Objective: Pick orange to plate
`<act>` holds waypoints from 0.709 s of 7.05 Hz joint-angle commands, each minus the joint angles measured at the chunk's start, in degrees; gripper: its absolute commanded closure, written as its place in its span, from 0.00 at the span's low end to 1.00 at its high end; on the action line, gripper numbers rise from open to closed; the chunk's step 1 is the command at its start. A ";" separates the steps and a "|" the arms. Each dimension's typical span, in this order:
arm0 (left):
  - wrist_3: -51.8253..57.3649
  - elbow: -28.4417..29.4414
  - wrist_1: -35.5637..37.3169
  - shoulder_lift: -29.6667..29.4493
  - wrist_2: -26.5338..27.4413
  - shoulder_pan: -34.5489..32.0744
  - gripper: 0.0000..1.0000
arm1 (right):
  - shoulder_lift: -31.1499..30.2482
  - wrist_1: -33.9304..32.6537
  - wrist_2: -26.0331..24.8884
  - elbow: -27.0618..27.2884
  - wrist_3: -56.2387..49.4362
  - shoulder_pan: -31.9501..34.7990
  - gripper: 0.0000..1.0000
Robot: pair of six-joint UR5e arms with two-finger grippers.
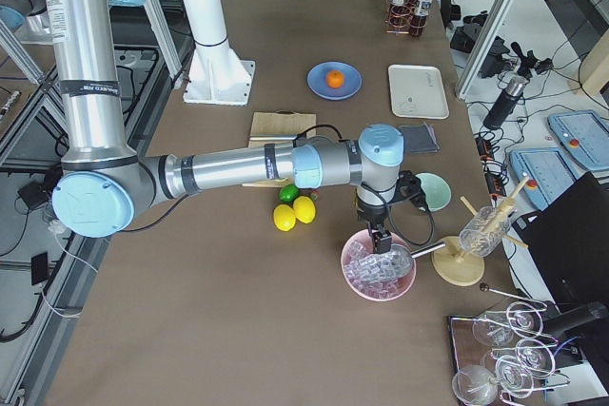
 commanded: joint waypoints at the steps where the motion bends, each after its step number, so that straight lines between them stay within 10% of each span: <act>1: 0.00 0.09 0.00 0.00 0.00 0.00 0.02 | -5.37 0.62 -0.16 0.36 -0.51 3.18 0.00; 5: 0.09 0.01 0.09 0.00 0.09 0.00 0.02 | -10.14 0.80 5.64 0.53 8.44 3.19 0.00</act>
